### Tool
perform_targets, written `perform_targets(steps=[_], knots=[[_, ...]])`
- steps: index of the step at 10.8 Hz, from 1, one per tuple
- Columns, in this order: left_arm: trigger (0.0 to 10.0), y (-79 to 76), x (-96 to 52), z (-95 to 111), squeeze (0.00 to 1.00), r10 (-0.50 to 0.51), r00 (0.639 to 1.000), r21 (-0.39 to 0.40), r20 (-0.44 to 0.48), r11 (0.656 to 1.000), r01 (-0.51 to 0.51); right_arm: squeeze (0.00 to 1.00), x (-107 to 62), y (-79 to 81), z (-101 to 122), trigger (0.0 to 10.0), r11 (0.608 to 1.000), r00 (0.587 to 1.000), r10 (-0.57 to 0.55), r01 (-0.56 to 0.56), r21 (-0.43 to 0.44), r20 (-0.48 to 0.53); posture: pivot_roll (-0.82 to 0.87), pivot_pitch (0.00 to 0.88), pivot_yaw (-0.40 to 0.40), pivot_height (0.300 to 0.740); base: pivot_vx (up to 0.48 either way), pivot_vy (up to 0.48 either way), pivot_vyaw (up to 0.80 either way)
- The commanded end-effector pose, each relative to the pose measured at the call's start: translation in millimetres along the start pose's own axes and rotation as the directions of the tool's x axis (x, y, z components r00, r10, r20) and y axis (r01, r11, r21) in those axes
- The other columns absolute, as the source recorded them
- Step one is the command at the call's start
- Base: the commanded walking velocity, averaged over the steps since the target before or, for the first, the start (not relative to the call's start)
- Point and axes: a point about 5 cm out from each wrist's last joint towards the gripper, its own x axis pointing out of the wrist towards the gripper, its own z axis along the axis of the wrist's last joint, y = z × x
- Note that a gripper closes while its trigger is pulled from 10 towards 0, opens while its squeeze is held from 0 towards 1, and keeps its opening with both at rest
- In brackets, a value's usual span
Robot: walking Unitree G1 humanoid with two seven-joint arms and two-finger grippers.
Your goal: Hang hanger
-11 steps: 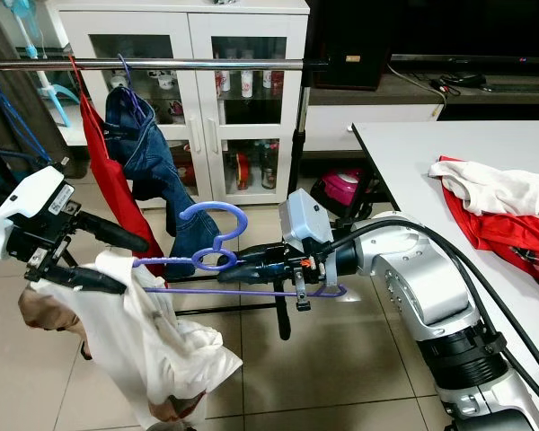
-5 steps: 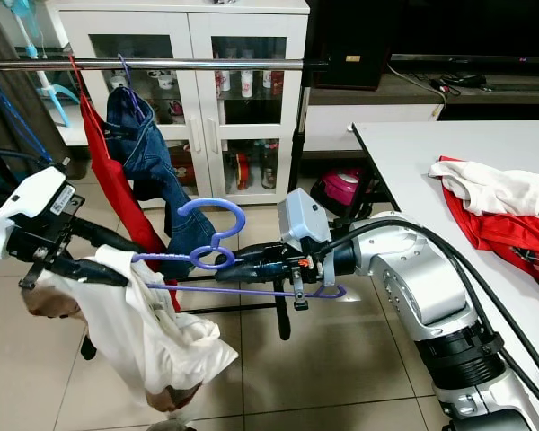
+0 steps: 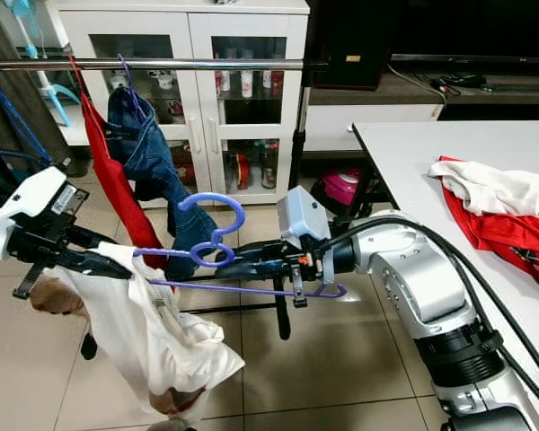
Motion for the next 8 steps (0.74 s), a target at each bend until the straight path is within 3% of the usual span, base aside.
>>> perform_targets(steps=[1, 2, 3, 4, 5, 8], knots=[[0.0, 0.8, -1.2, 0.1, 0.0, 0.007, 1.0, 0.002, -0.013, 1.0, -0.007, 0.0, 0.7, -3.2, 11.6, 10.0, 0.999, 0.999, 0.015, -0.014, -0.05, 0.029, 0.02, 0.0, 0.026, 0.74, 0.0, 0.0, 0.0], [0.0, 0.6, -1.2, -0.9, 0.0, 0.009, 1.0, -0.002, -0.01, 1.0, -0.009, 0.0, 0.4, -3.8, 11.5, 10.0, 0.999, 1.0, 0.014, -0.013, -0.05, 0.028, 0.02, 0.0, 0.024, 0.74, 0.0, 0.0, 0.0], [0.0, 0.2, -1.5, -1.7, 0.0, 0.012, 1.0, -0.006, -0.004, 1.0, -0.012, 0.07, 0.4, -4.1, 10.8, 10.0, 0.999, 1.0, 0.014, -0.013, -0.039, 0.026, 0.02, 0.0, 0.021, 0.74, 0.0, 0.0, 0.0], [0.0, -0.2, -1.9, -2.0, 0.0, 0.014, 1.0, -0.01, 0.001, 1.0, -0.014, 0.29, 0.5, -4.4, 10.4, 10.0, 0.999, 1.0, 0.015, -0.014, -0.034, 0.025, 0.02, 0.0, 0.02, 0.74, 0.0, 0.0, 0.0], [0.0, -1.7, -3.0, -2.4, 0.0, 0.017, 1.0, -0.02, 0.012, 1.0, -0.017, 1.0, 0.6, -5.5, 9.6, 10.0, 1.0, 1.0, 0.01, -0.009, -0.017, 0.027, 0.02, 0.0, 0.019, 0.74, 0.0, 0.0, 0.0], [0.0, -3.8, -12.9, -11.1, 0.0, 0.074, 0.997, -0.075, 0.017, 0.995, -0.073, 1.0, -5.9, -13.6, 7.8, 10.0, 0.997, 0.996, -0.076, 0.076, 0.004, 0.045, 0.03, 0.0, 0.015, 0.74, 0.0, 0.0, 0.0]])
